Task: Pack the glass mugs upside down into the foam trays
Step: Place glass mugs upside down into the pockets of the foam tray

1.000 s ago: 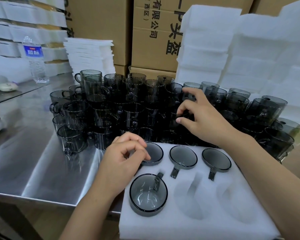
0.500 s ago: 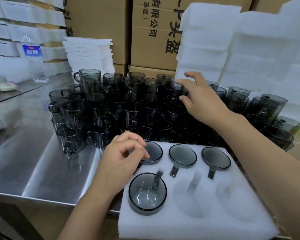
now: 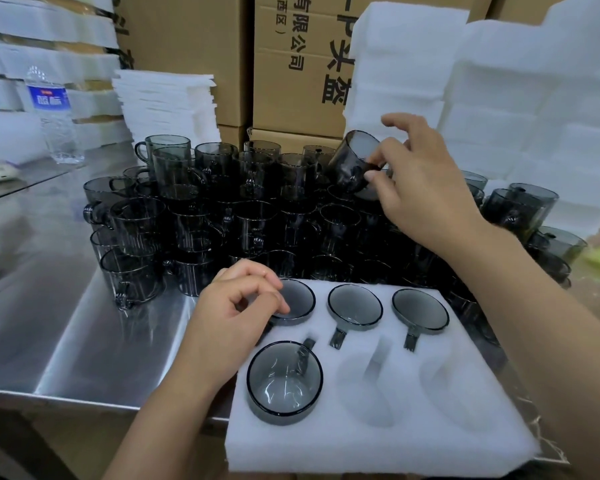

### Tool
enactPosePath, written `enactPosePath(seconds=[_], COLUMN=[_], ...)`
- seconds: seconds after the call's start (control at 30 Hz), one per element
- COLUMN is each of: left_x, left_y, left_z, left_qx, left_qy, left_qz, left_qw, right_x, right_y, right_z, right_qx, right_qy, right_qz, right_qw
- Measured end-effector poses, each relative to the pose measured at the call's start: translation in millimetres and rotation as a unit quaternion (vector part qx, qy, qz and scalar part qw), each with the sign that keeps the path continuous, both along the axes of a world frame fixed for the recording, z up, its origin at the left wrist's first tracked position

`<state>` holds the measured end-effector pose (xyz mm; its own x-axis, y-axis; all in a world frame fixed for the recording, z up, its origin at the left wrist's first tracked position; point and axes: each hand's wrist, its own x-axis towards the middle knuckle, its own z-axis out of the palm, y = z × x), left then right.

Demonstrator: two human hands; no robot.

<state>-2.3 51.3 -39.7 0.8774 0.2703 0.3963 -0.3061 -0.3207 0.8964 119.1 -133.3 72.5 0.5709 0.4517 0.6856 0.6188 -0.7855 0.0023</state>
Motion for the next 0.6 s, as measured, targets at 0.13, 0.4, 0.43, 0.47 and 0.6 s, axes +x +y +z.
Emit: enactPosePath(seconds=[0.13,0.4,0.43,0.47,0.6], left_x=[-0.5,0.8,0.7,0.3,0.7], left_y=[0.1,-0.6,-0.7,-0.8,0.1], left_z=[0.4,0.1,0.1,0.3,-0.5], left_qx=[0.001,-0.004,-0.004,-0.003,-0.007], left_qy=[-0.002,-0.003,-0.003,-0.003,-0.006], left_qz=[-0.003,0.002,0.002,0.001,-0.002], left_qw=[1.0,1.0,1.0,1.0,1.0], right_x=[-43.4,-68.1,-69.3,-70.6,-74.4], right_y=[-7.8,-18.7,-18.4,-18.1,-17.8], right_z=[-30.2,-57.3,-58.1,-59.2,-62.0], right_qx=[0.093,0.173,0.178,0.178,0.152], right_qy=[0.102,0.167,0.148,0.13,0.067], right_qz=[0.061,0.129,0.128,0.129,0.134], right_qw=[0.989,0.962,0.964,0.967,0.977])
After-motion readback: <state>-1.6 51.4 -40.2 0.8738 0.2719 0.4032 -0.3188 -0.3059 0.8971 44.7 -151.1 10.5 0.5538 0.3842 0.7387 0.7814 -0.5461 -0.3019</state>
